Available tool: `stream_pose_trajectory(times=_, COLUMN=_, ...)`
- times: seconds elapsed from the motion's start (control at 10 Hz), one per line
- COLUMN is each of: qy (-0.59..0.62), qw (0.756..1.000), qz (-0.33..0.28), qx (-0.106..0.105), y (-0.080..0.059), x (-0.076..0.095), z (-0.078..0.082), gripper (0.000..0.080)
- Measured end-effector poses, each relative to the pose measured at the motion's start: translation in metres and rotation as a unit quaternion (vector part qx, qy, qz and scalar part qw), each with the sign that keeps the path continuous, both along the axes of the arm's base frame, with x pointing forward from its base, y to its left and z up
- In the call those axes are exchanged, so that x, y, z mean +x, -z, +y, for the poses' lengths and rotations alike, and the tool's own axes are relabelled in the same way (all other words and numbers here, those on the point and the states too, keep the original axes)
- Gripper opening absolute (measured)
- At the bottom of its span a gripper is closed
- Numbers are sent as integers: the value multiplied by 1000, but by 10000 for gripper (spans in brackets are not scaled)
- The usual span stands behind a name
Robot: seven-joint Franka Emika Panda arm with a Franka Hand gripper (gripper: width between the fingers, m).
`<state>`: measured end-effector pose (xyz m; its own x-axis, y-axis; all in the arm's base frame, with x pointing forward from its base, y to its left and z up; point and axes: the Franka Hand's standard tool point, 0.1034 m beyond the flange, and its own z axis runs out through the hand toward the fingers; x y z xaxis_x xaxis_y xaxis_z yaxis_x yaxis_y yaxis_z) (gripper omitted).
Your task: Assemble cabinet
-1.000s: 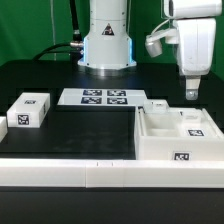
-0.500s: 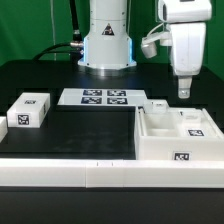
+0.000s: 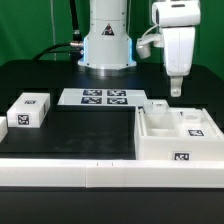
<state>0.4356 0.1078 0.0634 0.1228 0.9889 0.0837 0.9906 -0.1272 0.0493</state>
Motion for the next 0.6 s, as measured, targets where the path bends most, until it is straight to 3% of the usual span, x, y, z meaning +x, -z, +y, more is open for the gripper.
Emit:
stream_pose_trajectory(times=0.2, qy=-2, qw=1000, qz=3, qx=5, y=17, x=-17, z=-10, gripper=797)
stream_pose_trajectory(times=0.6, qy=3, qw=1000, qz=14, qx=21, y=44, x=-38, z=-6, gripper=797)
